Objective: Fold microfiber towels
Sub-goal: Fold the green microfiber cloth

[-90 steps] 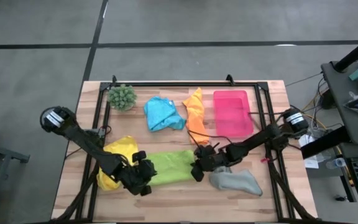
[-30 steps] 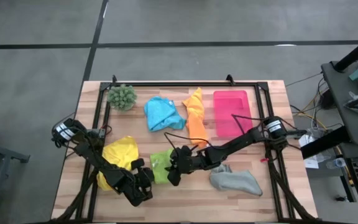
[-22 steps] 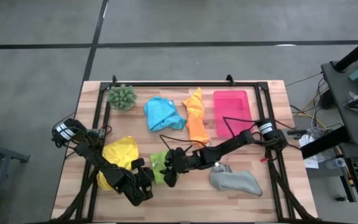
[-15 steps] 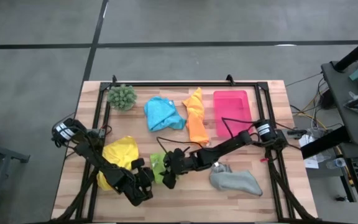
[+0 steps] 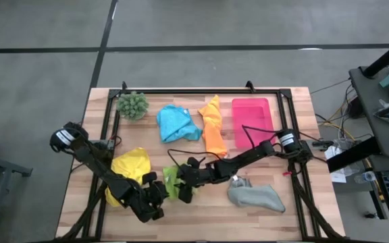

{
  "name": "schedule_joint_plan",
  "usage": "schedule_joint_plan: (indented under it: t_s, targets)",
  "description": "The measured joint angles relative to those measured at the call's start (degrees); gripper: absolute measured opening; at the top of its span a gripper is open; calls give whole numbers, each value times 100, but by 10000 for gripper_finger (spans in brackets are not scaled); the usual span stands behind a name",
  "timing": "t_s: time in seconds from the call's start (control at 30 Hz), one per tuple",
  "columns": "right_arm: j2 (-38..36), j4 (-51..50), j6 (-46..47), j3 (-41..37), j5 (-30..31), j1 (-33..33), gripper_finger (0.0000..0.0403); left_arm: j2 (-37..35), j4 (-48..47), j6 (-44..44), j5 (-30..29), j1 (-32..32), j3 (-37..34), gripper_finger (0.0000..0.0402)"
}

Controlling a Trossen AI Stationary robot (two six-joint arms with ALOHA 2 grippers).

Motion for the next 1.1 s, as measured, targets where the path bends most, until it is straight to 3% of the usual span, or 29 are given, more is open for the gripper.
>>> schedule_joint_plan:
  t_s: [0.23,0.47,0.6,0.87,1.1]
  targets:
    - [-469,-392,-940,-51,59,170,151,-13,136,36,-10,9,14,19]
    - [-969,-771,-1706,-556,612,454,132,84,897,157,118,15,16,26]
    - [-1121,-753,-1730,-959,690,555,122,94,938,214,129,15,53,55]
    - [-1127,12,-1515,-1601,790,653,106,458,1059,36,-271,50,42,155]
    - [-1127,1126,-1513,-1994,791,676,93,852,1467,-175,-717,119,112,166]
